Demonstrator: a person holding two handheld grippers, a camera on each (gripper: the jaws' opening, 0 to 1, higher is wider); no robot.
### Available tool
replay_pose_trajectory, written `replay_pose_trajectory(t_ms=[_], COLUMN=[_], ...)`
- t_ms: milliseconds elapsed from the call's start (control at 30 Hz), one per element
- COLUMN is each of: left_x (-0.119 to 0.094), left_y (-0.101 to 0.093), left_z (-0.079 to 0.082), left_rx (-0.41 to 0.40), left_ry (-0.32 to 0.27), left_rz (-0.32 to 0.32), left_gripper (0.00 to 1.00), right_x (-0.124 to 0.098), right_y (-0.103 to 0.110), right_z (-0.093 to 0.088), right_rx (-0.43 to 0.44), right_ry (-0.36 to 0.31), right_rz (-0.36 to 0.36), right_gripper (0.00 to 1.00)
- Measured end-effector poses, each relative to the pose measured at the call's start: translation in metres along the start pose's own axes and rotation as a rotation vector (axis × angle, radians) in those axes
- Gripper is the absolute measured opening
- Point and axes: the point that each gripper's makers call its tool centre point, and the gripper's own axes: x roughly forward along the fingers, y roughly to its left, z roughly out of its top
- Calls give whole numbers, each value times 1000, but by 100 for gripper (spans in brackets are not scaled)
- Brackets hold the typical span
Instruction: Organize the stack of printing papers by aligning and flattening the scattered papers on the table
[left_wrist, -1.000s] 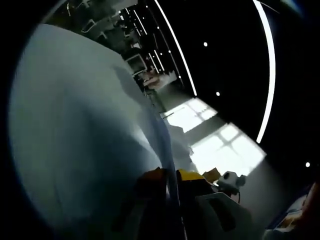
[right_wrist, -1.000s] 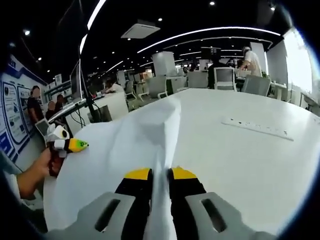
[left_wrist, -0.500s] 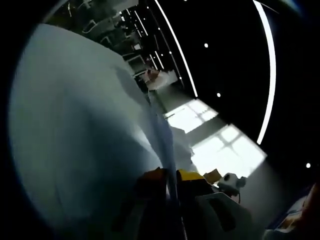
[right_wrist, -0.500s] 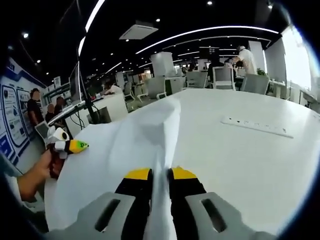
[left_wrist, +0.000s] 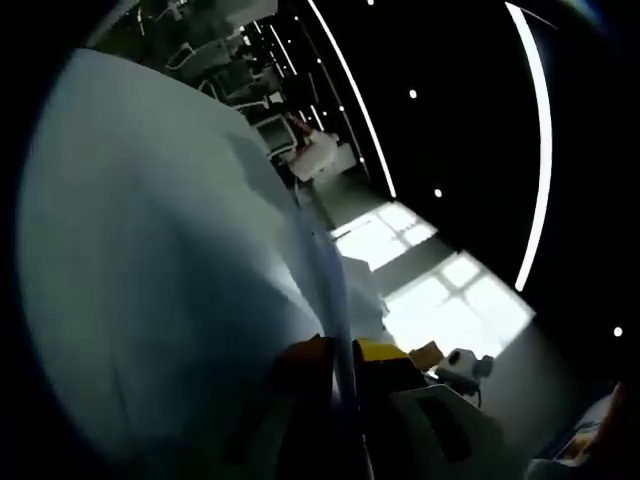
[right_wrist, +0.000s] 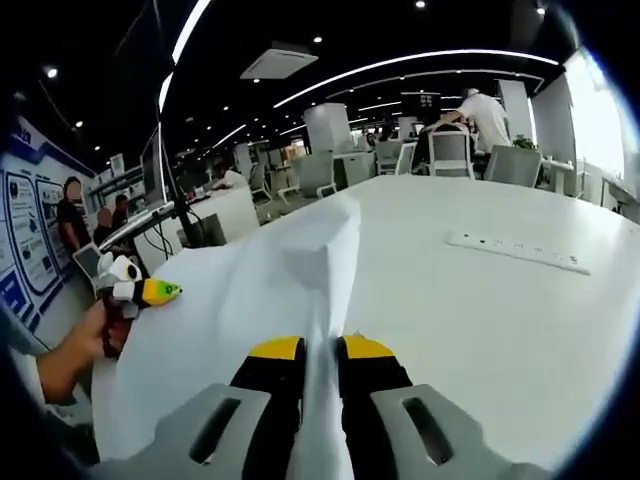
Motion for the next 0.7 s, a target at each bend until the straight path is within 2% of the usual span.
replay_pose_trajectory(t_ms=[700], left_x=[-1], left_y=[0], left_z=[6], left_rx=[-8], left_ry=[-32], left_rz=[-6], left_gripper=[12], right_x=[10], right_y=[11], right_z=[2], right_rx=[57], right_ry=[-13], right_rz=[16], right_gripper=[10])
